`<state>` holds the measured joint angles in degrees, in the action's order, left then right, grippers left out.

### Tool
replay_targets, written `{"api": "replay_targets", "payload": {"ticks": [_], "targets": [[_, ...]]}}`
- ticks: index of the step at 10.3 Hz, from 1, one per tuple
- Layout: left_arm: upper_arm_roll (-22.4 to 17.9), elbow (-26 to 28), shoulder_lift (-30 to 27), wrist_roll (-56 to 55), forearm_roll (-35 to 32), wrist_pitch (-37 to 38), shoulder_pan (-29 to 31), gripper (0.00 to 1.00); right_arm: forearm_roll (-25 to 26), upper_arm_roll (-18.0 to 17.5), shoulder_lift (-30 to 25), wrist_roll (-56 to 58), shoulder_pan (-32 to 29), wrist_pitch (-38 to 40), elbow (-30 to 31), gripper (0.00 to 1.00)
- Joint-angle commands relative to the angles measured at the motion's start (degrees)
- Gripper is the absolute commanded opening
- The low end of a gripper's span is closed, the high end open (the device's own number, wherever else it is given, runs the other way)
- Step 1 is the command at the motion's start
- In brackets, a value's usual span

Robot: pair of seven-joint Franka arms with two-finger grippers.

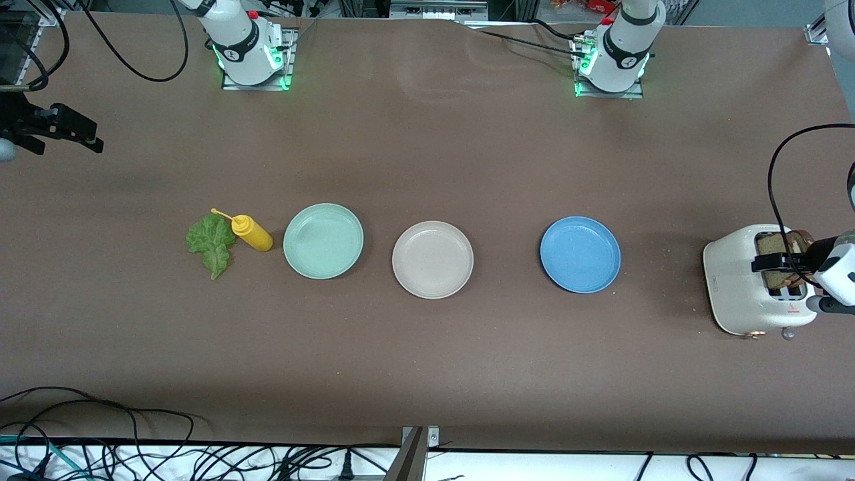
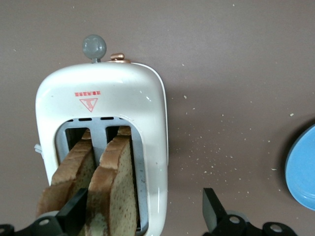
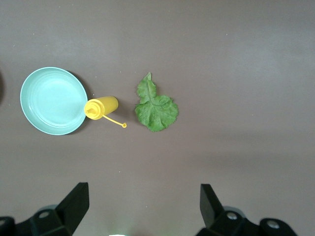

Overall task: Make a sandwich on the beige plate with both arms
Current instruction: 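Move the left gripper down onto the bread slice in the toaster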

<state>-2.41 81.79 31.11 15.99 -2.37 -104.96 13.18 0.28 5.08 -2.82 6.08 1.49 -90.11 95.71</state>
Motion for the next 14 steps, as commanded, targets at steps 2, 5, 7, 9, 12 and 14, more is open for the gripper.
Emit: {"api": "replay_targets", "payload": {"ticks": [2, 5, 7, 9, 12, 14], "targets": [[-0.05, 0.65, -0.09, 0.62, -0.36, -0.34, 0.61, 0.77, 0.08, 0.10, -0.25, 0.86, -0.26, 0.90, -0.52, 1.00], [-0.14, 0.65, -0.61, 0.71, -0.88, 1.94, 1.49, 0.60, 0.07, 0.10, -0.25, 0.78, -0.26, 0.99, -0.52, 1.00], [-0.40, 0.65, -0.97, 2.28, -1.15, 2.30, 1.49, 0.41, 0.07, 0.10, -0.25, 0.78, -0.26, 0.99, -0.44, 1.00], [-0.40, 0.21, -1.14, 3.78, -3.32, 3.17, 1.41, 0.22, 0.07, 0.10, -0.25, 0.78, -0.26, 0.90, -0.44, 1.00], [-0.05, -0.23, -1.93, 5.10, -5.89, 3.44, 1.05, 0.00, 0.07, 0.10, -0.25, 0.78, -0.26, 0.91, -0.44, 1.00], [0.04, -0.93, -3.07, 6.33, -5.89, 3.44, 1.05, 0.00, 0.07, 0.10, -0.25, 0.78, -0.26, 0.90, -0.44, 1.00]]}}
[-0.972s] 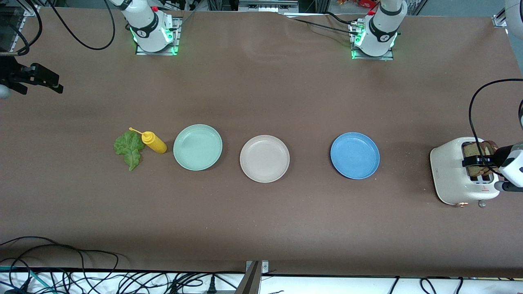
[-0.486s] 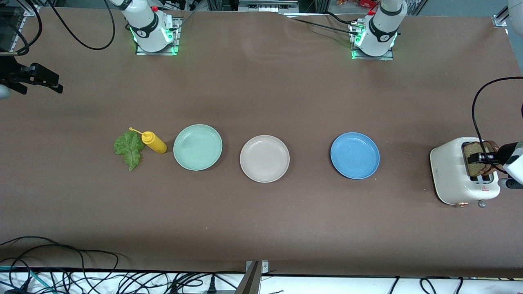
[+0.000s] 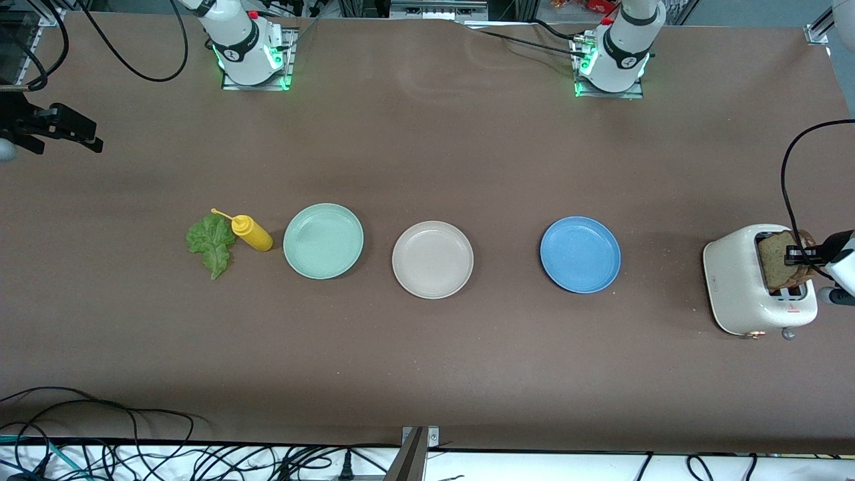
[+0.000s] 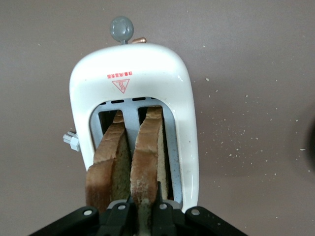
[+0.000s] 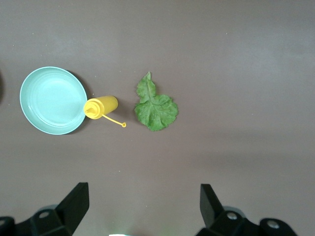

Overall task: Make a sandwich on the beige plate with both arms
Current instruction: 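Grasp the bread slice with the left gripper and lift it out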

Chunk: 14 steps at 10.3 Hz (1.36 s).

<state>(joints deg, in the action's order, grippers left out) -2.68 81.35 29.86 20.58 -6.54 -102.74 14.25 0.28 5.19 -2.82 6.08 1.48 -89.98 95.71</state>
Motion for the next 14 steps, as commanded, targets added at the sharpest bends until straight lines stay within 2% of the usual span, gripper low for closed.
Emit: {"api": "replay_targets", "payload": {"ticks": [1, 3, 6, 9, 11, 12, 14], "targets": [[0.22, -0.84, -2.78, 3.57, -1.72, 1.23, -0.01, 0.00, 0.07, 0.00, -0.25, 0.78, -0.24, 0.77, -0.52, 1.00], [0.74, -2.59, -3.57, 4.03, -1.63, 3.32, -0.36, 0.00, -0.01, 0.00, -0.25, 0.69, -0.24, 0.77, -0.43, 1.00], [2.23, -8.12, -4.81, 4.47, -1.02, 9.20, -1.41, 0.00, -0.01, 0.26, 0.01, 0.69, -0.33, 0.77, -0.52, 1.00], [9.15, -10.16, -6.47, 4.30, -0.15, 15.89, -1.33, 0.00, -0.01, 0.26, 0.01, 0.69, -0.33, 0.77, -0.52, 1.00], [12.24, -9.81, -7.79, -1.90, 5.90, 18.35, -1.50, 0.00, -0.01, 0.35, 0.01, 0.69, -0.33, 0.77, -0.43, 1.00], [15.04, -9.81, -7.62, -4.73, 8.27, 19.93, -1.42, 0.00, -0.01, 0.35, 0.01, 0.69, -0.33, 0.77, -0.52, 1.00], [16.65, -8.84, -6.66, -6.51, 12.23, 20.04, -4.12, 0.00, -0.01, 0.44, 0.01, 0.25, -0.25, 0.86, -0.52, 1.00]]}}
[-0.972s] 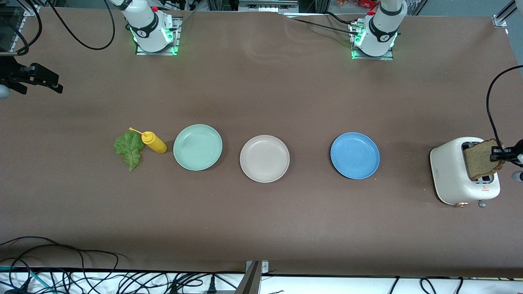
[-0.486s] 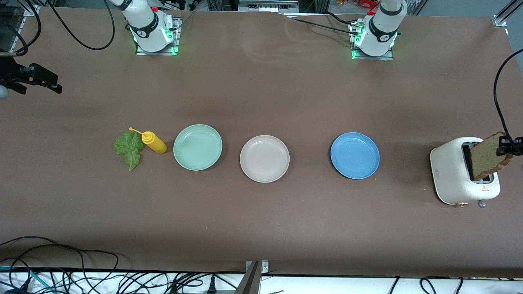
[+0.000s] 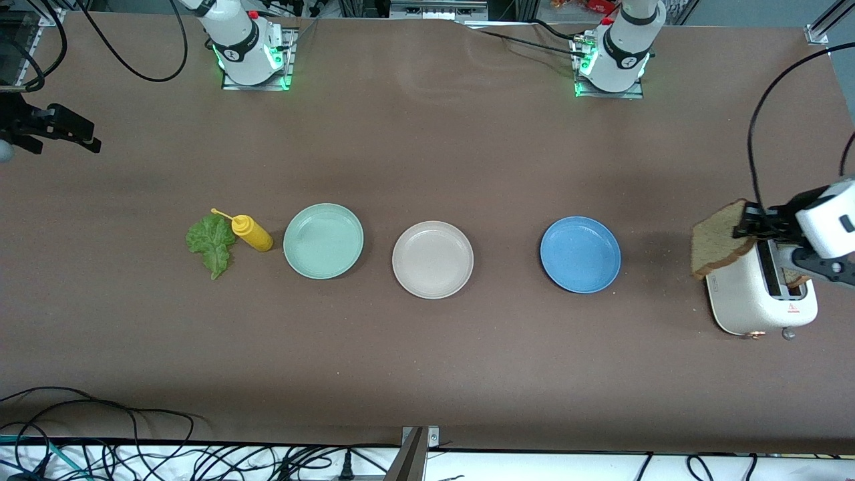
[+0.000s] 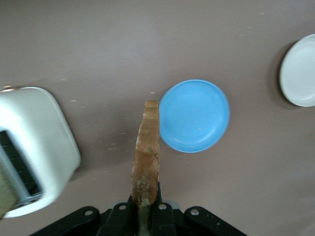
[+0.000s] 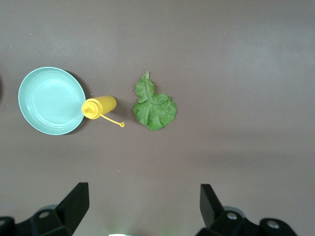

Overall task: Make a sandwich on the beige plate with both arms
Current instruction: 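Grasp the bread slice with the left gripper and lift it out, then carry the bread slice with the left gripper over the beige plate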

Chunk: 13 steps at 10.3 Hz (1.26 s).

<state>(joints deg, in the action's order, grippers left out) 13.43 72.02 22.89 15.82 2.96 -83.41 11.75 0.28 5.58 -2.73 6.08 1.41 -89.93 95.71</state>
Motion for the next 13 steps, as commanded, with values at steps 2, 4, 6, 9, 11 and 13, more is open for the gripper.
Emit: {"api": "replay_targets", "payload": {"ticks": [2, 4, 6, 9, 11, 13], "targets": [[0.54, 0.49, 3.90, -2.72, 8.52, 0.70, -6.01, 0.00, -0.10, 0.65, -0.08, 0.42, -0.27, 0.81, -0.44, 1.00], [0.54, 0.49, 7.42, -7.70, 12.14, 0.62, -10.40, 0.00, -0.10, 0.74, -0.08, 0.34, -0.27, 0.89, -0.35, 1.00], [0.54, 0.22, 11.20, -16.40, 14.08, -0.08, -15.06, 0.00, -0.10, 0.74, -0.08, 0.25, -0.27, 1.42, -0.35, 1.00], [0.54, -0.13, 14.63, -27.64, 20.05, -5.69, -19.55, 0.00, -0.10, 0.74, -0.08, 0.25, -0.27, 1.42, -0.44, 1.00], [0.54, -0.13, 16.04, -33.72, 20.51, -10.17, -23.68, 0.00, -0.10, 0.83, 0.01, 0.51, -0.27, 1.42, -0.44, 1.00], [0.54, 0.13, 17.62, -39.71, 20.51, -16.84, -28.42, 0.00, -0.10, 0.74, 0.01, 0.43, -0.18, 1.42, -0.44, 1.00]]}}
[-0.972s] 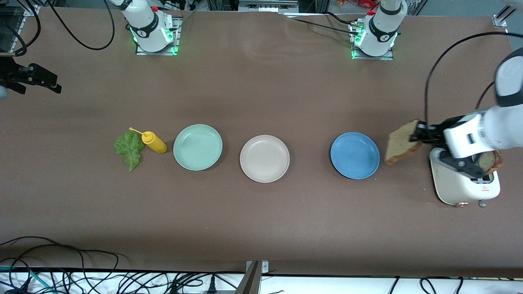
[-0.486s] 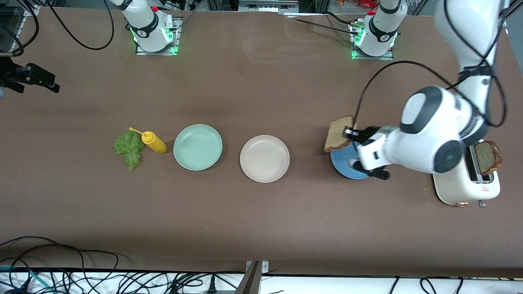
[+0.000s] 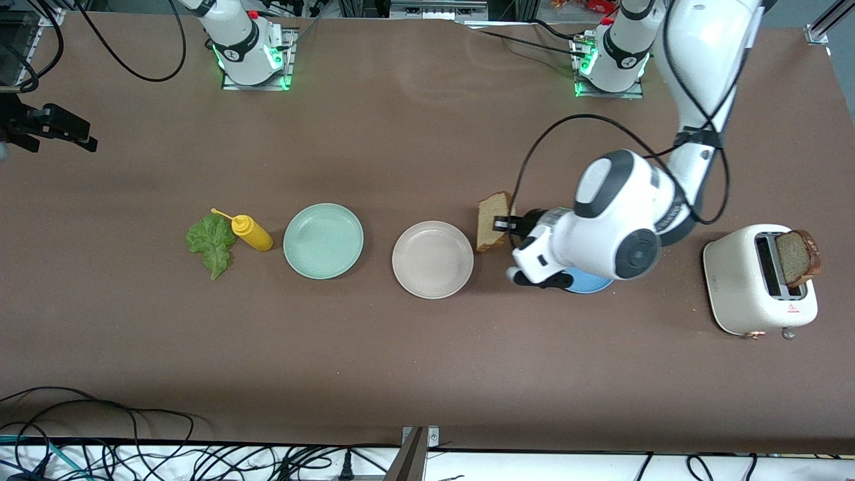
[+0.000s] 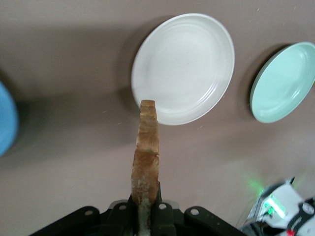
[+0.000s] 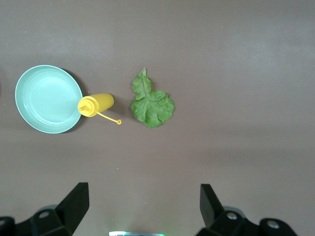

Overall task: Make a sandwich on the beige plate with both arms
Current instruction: 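Carry the bread slice with the left gripper over the beige plate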

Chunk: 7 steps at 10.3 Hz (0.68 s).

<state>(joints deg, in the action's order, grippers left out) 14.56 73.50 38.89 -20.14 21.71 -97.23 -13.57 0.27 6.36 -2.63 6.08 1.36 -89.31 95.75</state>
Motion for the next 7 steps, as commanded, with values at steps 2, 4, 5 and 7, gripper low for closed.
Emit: {"api": "replay_targets", "payload": {"ticks": [2, 4, 5, 7], "targets": [[-0.59, -1.43, 3.11, -8.40, 1.75, -8.91, -6.72, 0.00, -0.10, -0.04, -0.10, 0.51, -0.21, 0.81, -0.48, 1.00], [-0.59, -1.60, 4.43, -11.13, 1.75, -12.79, -9.18, 0.00, -0.10, 0.05, -0.10, 0.51, -0.21, 0.81, -0.48, 1.00], [-0.59, -1.60, 4.96, -12.45, 1.75, -15.16, -10.24, 0.00, -0.10, 0.05, -0.10, 0.51, -0.21, 0.81, -0.48, 1.00], [-0.59, -1.69, 6.01, -14.13, 1.75, -19.12, -11.82, 0.00, -0.10, -0.04, -0.10, 0.60, -0.21, 0.81, -0.48, 1.00]]}}
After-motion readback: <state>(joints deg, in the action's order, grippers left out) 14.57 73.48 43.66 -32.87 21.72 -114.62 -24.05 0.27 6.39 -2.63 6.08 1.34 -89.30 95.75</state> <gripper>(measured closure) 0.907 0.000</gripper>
